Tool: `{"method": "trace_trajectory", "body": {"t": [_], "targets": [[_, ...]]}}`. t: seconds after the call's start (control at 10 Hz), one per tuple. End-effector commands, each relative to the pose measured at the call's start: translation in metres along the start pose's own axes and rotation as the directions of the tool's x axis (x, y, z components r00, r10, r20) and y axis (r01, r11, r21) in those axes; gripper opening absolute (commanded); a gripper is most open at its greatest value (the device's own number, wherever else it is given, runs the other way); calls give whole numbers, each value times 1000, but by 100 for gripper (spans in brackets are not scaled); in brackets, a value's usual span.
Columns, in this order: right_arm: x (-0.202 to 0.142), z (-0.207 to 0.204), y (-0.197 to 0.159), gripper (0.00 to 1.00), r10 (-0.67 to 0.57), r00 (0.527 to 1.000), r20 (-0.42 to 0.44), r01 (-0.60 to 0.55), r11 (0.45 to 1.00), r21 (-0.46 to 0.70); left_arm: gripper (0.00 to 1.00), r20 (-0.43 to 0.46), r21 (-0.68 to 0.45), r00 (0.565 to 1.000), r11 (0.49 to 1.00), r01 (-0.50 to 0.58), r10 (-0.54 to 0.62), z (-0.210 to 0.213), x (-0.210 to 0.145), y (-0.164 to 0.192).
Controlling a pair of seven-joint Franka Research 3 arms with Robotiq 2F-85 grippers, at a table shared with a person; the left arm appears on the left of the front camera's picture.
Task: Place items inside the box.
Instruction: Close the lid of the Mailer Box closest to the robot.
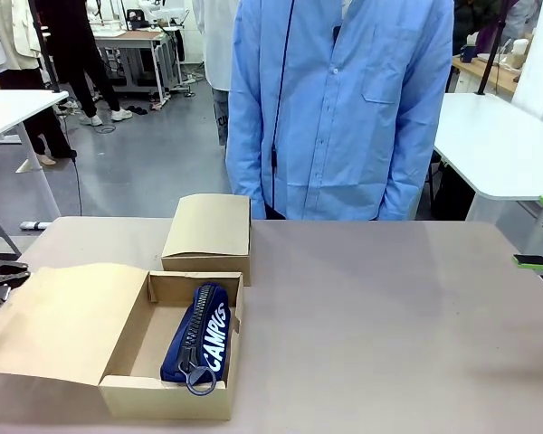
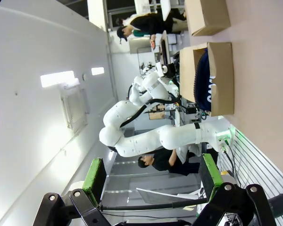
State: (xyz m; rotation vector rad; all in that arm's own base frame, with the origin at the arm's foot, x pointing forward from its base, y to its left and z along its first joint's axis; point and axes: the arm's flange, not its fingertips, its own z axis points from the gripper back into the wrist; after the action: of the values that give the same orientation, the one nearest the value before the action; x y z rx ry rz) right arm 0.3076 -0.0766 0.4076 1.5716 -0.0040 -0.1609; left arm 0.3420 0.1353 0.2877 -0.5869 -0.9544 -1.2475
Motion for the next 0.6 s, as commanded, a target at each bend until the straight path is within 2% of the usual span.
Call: {"method": "trace_trajectory", "body": {"t": [0.0,0.2,0.3,0.5], "targets": [[1,3,3,100,15,1000,-3,-15,1000,1,100,129,-53,990,998,-45,51,5,22,-35],[1,3,3,100,15,1000,-3,-15,1000,1,100,246,-34,968,998,-45,52,5,51,-53],[1,3,3,100,15,1000,-3,-15,1000,1,100,239,-27,969,998,-59,64,0,69,-63],[1,3,3,100,15,1000,-3,-15,1000,1,100,280,-103,957,993,-55,82,-21,108,-97]]}}
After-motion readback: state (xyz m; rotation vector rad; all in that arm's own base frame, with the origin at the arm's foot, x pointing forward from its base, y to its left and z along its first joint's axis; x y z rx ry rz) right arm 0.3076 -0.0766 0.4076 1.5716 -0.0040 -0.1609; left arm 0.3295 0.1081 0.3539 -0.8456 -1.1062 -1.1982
